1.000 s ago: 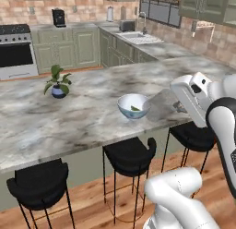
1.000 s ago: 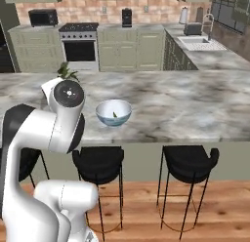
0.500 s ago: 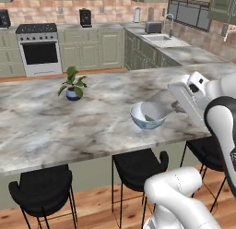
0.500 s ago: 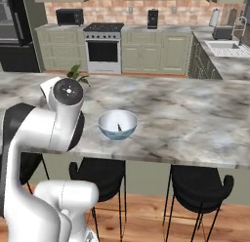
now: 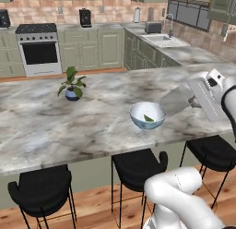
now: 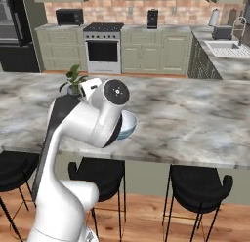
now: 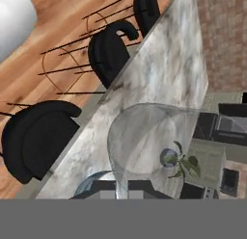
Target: There is a bowl on the dining counter. Grab a lemon wedge from the fridge and place it in the bowl. Then get the liquor bottle and glass cup from the cabinet and place them next to the bowl.
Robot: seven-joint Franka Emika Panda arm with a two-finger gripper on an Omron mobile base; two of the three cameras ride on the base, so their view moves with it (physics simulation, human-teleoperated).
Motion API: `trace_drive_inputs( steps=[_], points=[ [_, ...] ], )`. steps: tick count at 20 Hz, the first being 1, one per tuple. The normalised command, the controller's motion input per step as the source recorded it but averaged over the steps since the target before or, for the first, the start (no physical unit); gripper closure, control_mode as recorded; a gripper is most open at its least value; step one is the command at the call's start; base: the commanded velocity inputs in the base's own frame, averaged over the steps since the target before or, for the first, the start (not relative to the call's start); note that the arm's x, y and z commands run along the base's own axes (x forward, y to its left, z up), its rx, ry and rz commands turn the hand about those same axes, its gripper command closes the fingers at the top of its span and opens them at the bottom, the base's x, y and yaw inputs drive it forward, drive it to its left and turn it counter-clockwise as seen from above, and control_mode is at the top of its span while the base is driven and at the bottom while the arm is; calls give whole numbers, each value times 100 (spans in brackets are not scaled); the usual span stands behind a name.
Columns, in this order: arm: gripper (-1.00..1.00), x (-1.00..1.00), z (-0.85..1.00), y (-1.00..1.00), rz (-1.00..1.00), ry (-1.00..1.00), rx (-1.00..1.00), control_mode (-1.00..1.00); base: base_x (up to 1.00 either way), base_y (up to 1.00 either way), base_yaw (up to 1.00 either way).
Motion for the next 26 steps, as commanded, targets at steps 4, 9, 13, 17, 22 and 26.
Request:
trace_drive_inputs(
  steps=[4,9,13,17,22,26],
  points=[
    [100,91,-19,-100,0,19,0,-100,0,0,0],
    [100,82,-28,-100,-3,15,-6,-100,0,0,0],
    [100,81,-58,-98,-6,14,-10,-100,0,0,0],
    [100,75,-98,-53,-4,11,-18,-100,0,0,0],
    [100,65,-90,-3,0,2,-14,-100,0,0,0],
    [100,71,-48,0,0,0,-1,-100,0,0,0]
  ],
)
